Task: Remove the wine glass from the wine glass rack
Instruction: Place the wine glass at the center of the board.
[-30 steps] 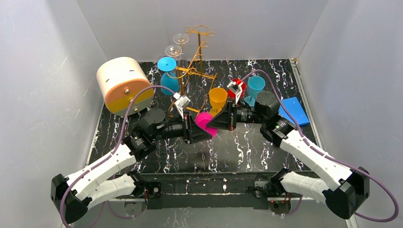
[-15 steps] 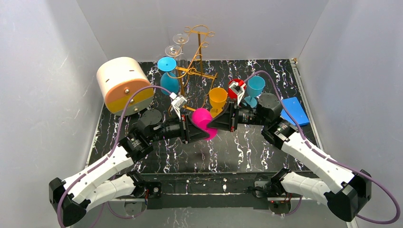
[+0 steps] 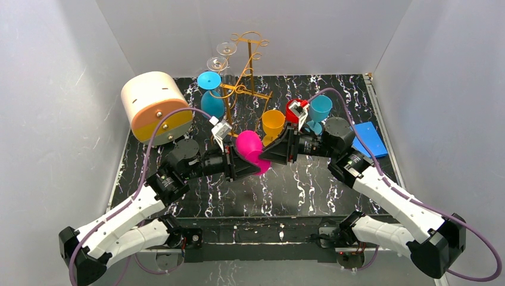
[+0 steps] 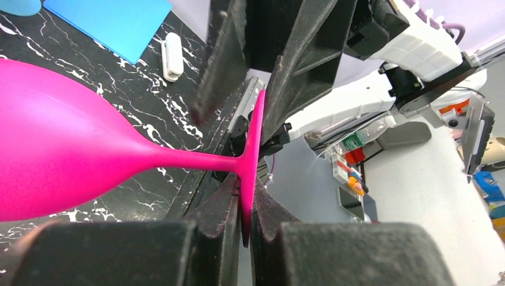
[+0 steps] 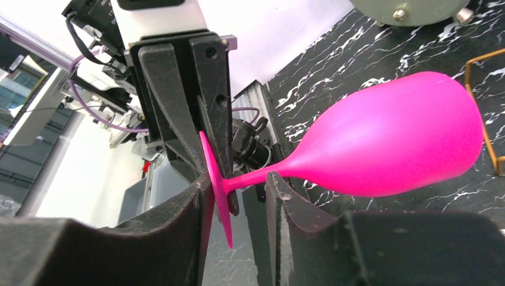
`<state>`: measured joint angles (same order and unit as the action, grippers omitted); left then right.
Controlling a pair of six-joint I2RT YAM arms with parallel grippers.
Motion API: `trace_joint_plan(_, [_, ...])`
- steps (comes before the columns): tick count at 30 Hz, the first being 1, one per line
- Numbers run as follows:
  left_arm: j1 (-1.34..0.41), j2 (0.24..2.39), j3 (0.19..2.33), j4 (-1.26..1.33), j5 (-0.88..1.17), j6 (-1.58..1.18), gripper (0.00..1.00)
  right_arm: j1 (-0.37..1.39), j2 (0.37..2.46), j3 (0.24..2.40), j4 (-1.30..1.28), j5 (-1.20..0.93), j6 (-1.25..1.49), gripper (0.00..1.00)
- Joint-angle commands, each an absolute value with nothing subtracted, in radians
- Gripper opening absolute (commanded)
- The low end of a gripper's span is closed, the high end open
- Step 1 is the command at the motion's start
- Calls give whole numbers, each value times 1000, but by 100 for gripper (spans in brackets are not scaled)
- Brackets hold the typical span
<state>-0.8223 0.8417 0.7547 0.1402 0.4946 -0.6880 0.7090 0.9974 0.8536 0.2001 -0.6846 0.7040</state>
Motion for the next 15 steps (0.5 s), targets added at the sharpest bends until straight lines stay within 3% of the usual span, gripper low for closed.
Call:
trace_joint_plan(1, [-827,814,760,118,543,-592,0,713,964,868,210,-605,692,49])
trace_joint_plan(15, [-827,758,717,-5,727,-312,0,713,859,920,-44,-129,655,79])
